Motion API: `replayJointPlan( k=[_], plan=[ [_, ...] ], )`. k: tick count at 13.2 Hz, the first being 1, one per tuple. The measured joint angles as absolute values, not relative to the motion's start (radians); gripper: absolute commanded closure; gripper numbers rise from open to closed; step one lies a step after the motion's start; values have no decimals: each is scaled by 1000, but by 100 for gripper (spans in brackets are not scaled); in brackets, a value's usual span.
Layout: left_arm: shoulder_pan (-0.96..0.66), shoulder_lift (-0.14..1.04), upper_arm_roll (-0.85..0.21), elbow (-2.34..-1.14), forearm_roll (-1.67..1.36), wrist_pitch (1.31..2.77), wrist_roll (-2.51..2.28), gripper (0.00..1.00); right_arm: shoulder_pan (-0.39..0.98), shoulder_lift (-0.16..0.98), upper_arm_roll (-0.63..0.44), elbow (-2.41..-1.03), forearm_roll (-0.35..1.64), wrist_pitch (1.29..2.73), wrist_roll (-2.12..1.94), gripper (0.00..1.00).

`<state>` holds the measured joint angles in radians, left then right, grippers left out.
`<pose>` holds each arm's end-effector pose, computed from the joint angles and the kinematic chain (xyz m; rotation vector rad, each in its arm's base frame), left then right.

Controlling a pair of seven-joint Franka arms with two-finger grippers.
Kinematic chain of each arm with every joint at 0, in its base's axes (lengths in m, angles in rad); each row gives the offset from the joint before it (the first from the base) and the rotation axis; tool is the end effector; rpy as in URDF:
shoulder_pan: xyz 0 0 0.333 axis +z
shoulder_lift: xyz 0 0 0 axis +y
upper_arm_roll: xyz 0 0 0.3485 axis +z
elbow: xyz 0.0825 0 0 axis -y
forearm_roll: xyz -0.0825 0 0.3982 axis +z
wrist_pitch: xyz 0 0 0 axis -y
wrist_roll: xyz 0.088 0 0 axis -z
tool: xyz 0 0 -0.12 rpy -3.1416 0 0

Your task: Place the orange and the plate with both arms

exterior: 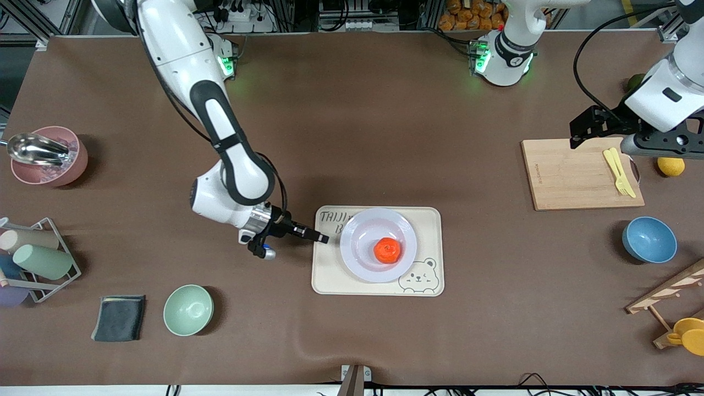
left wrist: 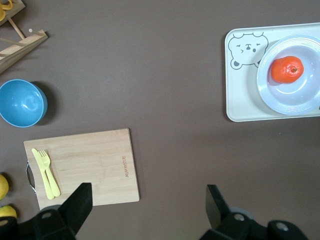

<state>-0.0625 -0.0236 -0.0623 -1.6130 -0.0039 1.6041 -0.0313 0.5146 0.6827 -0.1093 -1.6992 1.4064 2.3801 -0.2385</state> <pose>0.5592 -0.0711 0.6397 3.1345 -0.1465 0.0226 0.6481 0.3085 0.2114 -2.2262 0.4679 0.0592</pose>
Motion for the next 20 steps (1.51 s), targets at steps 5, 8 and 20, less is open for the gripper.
replayJointPlan(
  k=[5,8,20],
  plan=[
    [-21,-24,-58,-1613,-4,1604,-31,0,302,640,-113,-1700,1149,2176,-235,24],
    [-23,-24,-61,-1613,-4,1604,-31,0,176,629,-112,-1698,955,2086,-241,0],
    [-23,-23,-63,-1611,-4,1603,-31,0,-86,349,34,-1575,263,1714,-245,0]
  ],
)
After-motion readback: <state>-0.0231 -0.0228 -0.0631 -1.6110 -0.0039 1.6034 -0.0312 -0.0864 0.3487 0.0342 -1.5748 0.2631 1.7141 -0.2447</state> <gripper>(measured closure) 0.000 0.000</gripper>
